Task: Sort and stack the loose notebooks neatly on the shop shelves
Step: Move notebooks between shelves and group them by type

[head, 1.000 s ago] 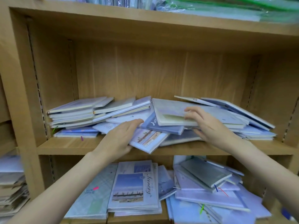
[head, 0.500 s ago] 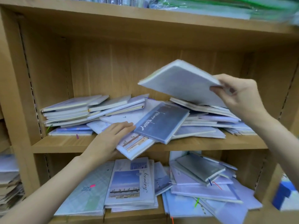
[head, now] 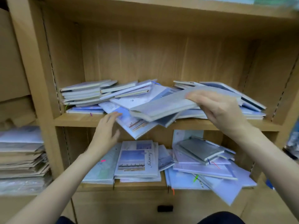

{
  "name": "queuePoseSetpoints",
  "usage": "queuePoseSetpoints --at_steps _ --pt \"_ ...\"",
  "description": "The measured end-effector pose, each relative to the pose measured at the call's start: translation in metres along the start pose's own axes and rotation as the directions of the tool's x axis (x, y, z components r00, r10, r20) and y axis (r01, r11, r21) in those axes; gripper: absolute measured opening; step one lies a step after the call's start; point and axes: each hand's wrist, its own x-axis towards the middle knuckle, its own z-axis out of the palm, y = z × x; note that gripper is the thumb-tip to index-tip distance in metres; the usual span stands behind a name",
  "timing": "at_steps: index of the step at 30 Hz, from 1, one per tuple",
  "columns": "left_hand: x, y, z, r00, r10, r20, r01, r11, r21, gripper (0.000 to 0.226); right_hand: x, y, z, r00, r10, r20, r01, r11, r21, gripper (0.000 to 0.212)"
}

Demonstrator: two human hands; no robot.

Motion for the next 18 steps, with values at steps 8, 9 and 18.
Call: queuePoseSetpoints --at_steps 8,9,18 --pt "-0.024 0.05 -0.024 0.655 -0.508 0.559 0.701 0.133 -0.7 0.023 -0.066 -0.034 0.062 0.986 -0.161 0.043 0.157 0.984 0.08 0.031" --pt "-0.024 0.053 -0.025 0.658 -0.484 0.576 0.717 0.17 -0.676 0.022 -0.072 -0.035 0.065 0.987 -0.153 0.054 0.148 0.986 0.076 0.035" --pt "-0.035 0.058 -0.01 0.533 -0.532 0.658 0.78 0.009 -0.625 0.018 -0.076 -0.061 0.036 0.448 0.838 0.312 -0.892 0.445 0.084 0.06"
